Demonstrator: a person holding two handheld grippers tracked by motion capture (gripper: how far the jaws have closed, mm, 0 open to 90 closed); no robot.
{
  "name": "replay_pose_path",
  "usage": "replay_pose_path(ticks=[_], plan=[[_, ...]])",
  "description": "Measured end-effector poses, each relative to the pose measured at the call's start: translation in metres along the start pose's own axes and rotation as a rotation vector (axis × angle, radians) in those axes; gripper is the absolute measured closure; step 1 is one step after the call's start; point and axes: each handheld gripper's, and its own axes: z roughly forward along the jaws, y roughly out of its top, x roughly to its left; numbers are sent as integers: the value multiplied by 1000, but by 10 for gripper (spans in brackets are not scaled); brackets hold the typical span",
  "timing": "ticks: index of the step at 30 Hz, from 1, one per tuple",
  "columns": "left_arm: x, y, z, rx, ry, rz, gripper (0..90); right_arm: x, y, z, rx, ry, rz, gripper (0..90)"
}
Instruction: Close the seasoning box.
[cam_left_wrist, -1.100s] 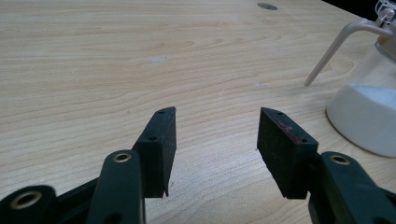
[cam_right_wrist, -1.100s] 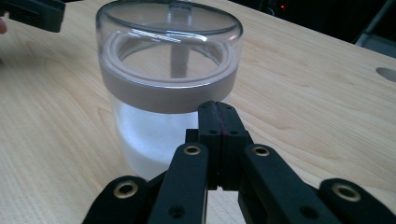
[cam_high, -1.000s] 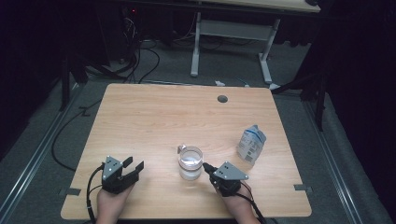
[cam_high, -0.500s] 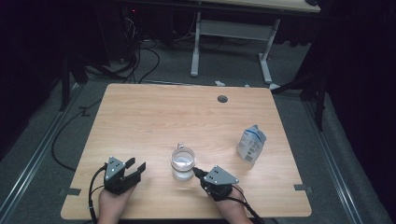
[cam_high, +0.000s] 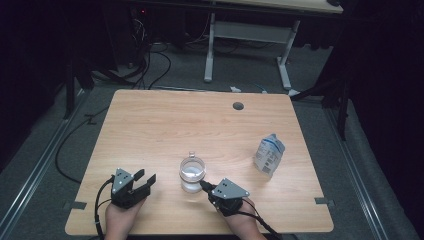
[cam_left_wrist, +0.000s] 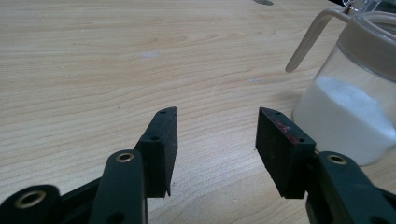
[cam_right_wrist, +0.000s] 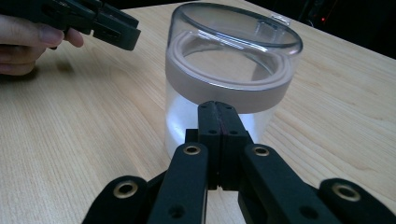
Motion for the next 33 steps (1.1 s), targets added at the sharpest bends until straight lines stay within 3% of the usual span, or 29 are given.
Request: replay_pose_path(ticks=[14,20,27,33], plan=[[1,-1,-1,-2,0,-5,492,9,5,11,-3,22,-20,899],[2,0,1,-5,-12,-13,492,7,7,2,-20,18,-9,890],[2,0,1,-1,-22,-7,492,-14,4,-9,-32,-36,42,843],[2,2,0,-3,-17,4,492,-42,-7,-21,-27,-119,96,747]])
